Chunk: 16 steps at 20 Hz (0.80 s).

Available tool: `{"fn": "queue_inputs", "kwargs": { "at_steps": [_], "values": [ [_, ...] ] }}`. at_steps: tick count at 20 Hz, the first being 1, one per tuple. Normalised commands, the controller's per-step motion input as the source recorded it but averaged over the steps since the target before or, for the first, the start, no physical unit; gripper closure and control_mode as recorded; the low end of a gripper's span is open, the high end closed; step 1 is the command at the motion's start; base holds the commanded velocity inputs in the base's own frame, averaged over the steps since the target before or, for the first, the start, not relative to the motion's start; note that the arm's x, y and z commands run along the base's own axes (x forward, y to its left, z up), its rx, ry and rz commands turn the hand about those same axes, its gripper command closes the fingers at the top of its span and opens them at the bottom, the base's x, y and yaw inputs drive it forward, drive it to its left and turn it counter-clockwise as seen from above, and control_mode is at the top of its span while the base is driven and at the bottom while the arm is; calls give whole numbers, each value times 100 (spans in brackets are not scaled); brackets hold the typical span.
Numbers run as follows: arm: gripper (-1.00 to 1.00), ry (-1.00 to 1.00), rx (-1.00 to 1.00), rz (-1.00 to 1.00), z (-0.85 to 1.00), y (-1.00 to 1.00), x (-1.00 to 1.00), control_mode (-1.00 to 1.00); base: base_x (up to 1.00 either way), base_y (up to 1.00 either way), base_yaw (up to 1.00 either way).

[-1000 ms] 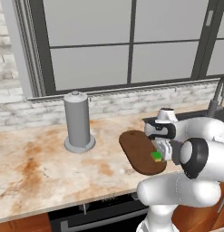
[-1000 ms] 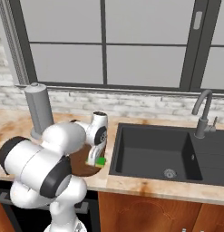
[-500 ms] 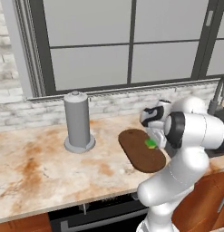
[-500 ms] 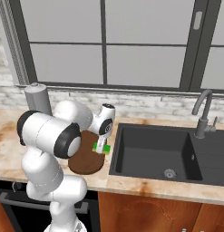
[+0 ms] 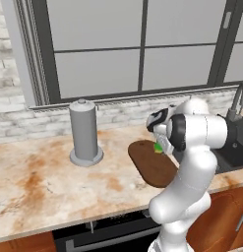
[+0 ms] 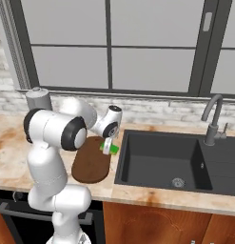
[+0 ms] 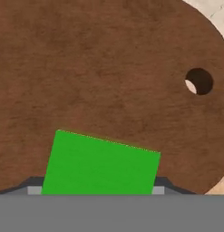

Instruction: Pick up the sponge from the counter and clean the cutting board by briefly scrubbing or pressing down on the cutting board. Once finished, release the sponge.

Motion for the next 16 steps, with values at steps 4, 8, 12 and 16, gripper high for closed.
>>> {"fn": "queue_inputs", "kwargs": {
  "at_steps": [4, 8, 12, 16],
  "values": [
    [100, -6, 2, 0, -5, 40, 77, -100, 0, 0, 0],
    [100, 0, 0, 4, -6, 52, 42, -100, 0, 0, 0],
    [100, 0, -1, 11, 0, 55, -10, -100, 0, 0, 0],
    [100, 0, -2, 12, 0, 57, -19, -100, 0, 0, 0]
  ]
}}
